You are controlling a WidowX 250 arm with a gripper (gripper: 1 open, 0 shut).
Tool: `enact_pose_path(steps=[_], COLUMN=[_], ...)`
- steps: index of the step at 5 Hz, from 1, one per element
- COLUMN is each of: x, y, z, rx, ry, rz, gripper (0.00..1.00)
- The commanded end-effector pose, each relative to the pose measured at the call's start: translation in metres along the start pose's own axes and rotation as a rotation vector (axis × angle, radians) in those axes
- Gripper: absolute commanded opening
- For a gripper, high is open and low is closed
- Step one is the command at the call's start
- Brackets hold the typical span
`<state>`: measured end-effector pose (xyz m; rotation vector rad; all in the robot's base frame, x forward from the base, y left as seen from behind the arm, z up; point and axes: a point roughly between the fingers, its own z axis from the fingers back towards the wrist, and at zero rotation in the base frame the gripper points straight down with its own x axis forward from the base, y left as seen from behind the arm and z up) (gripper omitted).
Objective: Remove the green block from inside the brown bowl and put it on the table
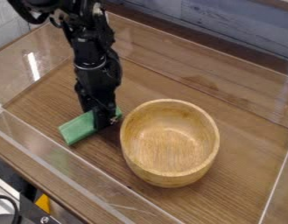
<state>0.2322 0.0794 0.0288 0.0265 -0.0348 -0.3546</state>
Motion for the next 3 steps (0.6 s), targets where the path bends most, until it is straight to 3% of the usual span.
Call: enact_pose_path(steps=[1,2,3], x=[0.0064,0.008,0.011], y=[0.0095,0.0129,0.0179], z=[-0.0018,-0.0013,0.0077], rx=[0.03,0.035,0.038], ry=[-0.026,-0.024,-0.025], rz=[0.03,0.052,0.072], gripper=[1.0,0.0,0.0])
